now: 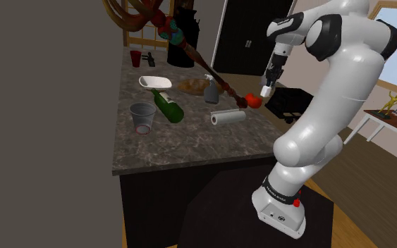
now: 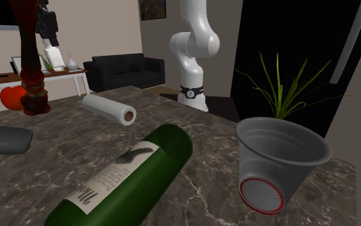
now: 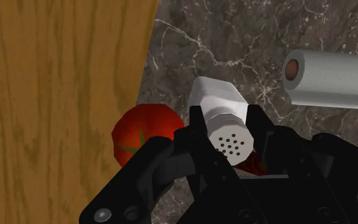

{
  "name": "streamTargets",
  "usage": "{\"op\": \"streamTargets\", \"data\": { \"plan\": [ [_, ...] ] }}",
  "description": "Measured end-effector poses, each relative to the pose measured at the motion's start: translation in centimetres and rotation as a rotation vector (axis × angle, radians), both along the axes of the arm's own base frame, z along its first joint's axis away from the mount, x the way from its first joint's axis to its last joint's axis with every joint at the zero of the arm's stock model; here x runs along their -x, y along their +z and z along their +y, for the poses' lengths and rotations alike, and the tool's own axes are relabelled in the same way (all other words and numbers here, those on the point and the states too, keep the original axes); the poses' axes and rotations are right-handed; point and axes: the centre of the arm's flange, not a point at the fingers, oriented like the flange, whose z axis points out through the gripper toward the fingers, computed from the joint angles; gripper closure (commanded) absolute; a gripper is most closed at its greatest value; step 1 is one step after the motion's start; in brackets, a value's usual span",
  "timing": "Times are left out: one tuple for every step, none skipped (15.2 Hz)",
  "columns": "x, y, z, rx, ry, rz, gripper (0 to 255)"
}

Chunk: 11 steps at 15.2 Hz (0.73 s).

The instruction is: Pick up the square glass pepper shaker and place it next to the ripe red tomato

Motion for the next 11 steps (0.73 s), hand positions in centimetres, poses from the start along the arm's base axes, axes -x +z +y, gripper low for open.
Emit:
{"op": "streamTargets", "data": {
  "plan": [
    [0.4,0.1,-1.0,0.0,0.0,0.0,255],
    [1.2,0.0,-2.3,0.0,-0.001,0.0,255],
    [1.4,-0.4,-3.2,0.0,-0.001,0.0,255],
    [1.4,-0.7,-3.6,0.0,0.0,0.0,255],
    [1.4,-1.2,-3.7,-0.001,0.001,0.0,255],
    [1.4,-1.7,-3.8,0.0,0.001,0.0,255],
    [1.5,-2.1,-3.7,0.0,0.002,0.0,255],
    [1.6,-2.5,-3.8,0.0,0.002,0.0,255],
    [1.6,-3.1,-4.0,0.0,0.002,0.0,255],
    [1.6,-3.7,-3.9,-0.001,0.002,0.0,255],
    [1.6,-4.2,-4.0,0.0,0.002,0.0,255]
  ]
}}
